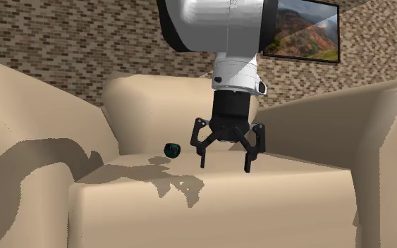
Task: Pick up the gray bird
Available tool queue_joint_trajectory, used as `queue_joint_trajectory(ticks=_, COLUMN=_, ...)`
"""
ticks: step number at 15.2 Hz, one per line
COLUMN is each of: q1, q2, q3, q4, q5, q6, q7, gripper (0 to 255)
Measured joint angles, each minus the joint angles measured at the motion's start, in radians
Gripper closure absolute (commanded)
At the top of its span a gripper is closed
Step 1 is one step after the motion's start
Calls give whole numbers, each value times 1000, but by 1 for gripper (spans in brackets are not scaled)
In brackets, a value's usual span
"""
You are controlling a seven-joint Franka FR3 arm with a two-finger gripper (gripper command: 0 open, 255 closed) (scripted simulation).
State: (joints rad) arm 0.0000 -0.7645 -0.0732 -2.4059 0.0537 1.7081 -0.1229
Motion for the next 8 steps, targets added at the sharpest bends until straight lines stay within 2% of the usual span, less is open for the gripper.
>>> queue_joint_trajectory(ticks=3, q1=9, q2=50, q3=13, q4=40, q5=10, q6=2, q7=13, gripper=0)
queue_joint_trajectory(ticks=8, q1=41, q2=251, q3=61, q4=224, q5=42, q6=-17, q7=68, gripper=0)
